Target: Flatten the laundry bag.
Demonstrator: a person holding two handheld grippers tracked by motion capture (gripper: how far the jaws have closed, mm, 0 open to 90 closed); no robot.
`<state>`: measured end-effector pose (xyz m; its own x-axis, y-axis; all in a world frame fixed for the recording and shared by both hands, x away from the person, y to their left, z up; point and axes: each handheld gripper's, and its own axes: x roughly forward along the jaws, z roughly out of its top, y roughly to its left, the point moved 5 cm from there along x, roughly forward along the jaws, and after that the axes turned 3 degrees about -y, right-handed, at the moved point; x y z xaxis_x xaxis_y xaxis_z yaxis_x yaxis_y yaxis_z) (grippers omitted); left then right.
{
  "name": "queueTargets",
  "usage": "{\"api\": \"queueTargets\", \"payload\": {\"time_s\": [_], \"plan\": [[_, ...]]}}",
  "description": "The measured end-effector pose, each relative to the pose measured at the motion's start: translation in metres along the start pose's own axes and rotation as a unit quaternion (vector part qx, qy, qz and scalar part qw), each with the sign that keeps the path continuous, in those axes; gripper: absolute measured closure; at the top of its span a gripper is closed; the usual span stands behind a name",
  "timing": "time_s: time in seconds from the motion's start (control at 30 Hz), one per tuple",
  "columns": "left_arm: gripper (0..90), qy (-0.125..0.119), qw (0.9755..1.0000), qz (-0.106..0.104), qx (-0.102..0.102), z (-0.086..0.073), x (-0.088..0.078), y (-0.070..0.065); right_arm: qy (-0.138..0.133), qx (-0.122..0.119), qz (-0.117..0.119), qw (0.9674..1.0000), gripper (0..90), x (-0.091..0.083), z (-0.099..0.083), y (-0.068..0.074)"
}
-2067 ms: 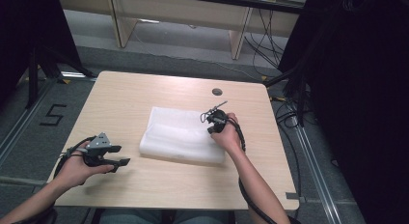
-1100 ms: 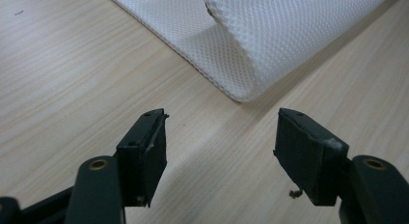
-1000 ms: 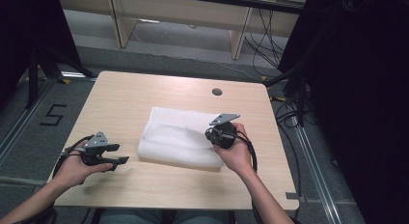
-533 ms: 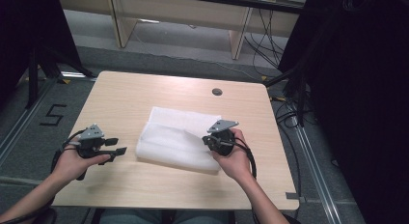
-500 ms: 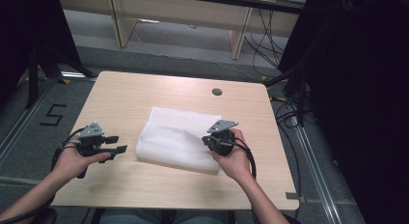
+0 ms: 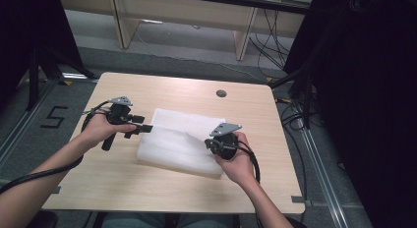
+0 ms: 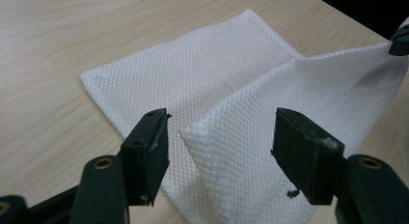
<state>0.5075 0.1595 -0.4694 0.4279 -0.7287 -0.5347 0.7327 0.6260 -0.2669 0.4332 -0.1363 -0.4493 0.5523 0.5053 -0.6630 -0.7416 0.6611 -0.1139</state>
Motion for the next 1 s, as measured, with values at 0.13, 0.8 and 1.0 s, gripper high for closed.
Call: {"api": "queueTargets", "payload": {"time_s": [0.13, 0.8, 1.0], "plan": [[36.0, 0.033, 0.9993, -0.01, -0.016, -0.011, 0.013, 0.0, -0.005, -0.002, -0.003, 1.0, 90.0, 0.001, 0.001, 0.001], [73.6, 0.049, 0.9985, -0.021, -0.012, -0.021, 0.015, -0.016, -0.003, -0.007, -0.003, 1.0, 90.0, 0.002, 0.001, 0.002], [73.6, 0.016, 0.9996, -0.019, 0.011, -0.026, -0.005, -0.033, -0.007, 0.0, -0.001, 1.0, 89.7, -0.003, -0.002, 0.003]]}}
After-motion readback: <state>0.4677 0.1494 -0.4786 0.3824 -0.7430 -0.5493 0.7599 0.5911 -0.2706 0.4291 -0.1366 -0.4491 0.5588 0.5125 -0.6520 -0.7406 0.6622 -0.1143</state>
